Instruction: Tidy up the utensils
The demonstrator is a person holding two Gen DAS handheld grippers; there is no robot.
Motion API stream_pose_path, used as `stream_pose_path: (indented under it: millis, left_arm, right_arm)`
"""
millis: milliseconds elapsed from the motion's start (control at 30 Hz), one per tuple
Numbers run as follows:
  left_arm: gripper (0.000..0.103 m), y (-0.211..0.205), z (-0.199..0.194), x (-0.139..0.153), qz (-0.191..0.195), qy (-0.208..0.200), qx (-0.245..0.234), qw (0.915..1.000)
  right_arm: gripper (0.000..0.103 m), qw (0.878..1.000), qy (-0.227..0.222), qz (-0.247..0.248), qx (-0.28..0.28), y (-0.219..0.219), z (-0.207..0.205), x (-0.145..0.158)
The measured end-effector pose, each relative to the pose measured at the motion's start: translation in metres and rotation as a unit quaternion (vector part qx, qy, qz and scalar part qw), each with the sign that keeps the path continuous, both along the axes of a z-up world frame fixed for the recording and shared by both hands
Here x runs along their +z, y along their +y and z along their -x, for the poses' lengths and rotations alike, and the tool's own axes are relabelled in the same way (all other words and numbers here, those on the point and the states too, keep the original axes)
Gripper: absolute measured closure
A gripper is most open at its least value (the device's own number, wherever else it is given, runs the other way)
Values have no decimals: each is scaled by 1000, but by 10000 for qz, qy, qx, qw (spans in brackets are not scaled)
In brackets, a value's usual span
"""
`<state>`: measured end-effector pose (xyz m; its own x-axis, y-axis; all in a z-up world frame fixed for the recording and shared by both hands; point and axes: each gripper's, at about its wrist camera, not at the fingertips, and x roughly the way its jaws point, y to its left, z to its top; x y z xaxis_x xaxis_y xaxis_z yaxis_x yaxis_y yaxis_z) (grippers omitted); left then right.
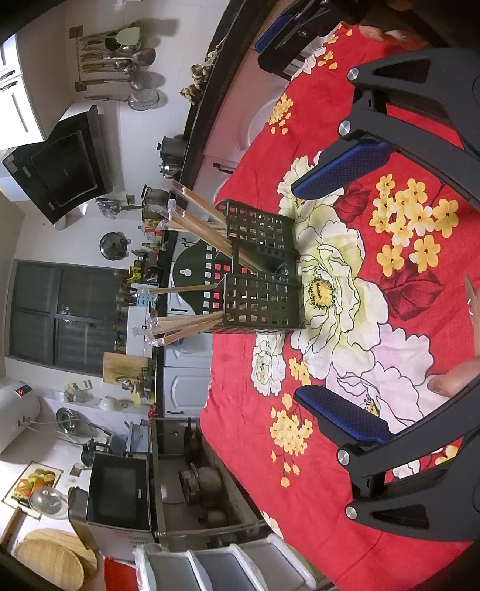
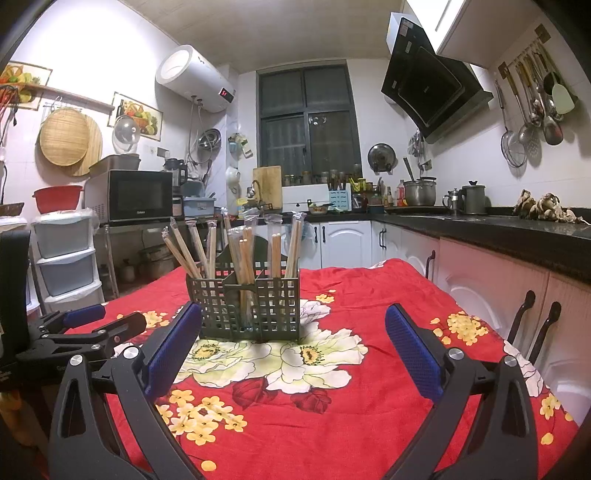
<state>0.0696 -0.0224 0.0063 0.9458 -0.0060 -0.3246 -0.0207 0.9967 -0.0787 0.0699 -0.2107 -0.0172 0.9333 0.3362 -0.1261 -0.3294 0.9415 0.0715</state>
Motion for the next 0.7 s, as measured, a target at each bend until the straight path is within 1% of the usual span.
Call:
stream_pose_path:
  millis: [700]
  left_arm:
    - [10,0,1,-1,-11,-11,-6,10000]
  right_arm:
    - [6,10000,7,8,-15,0,0,0]
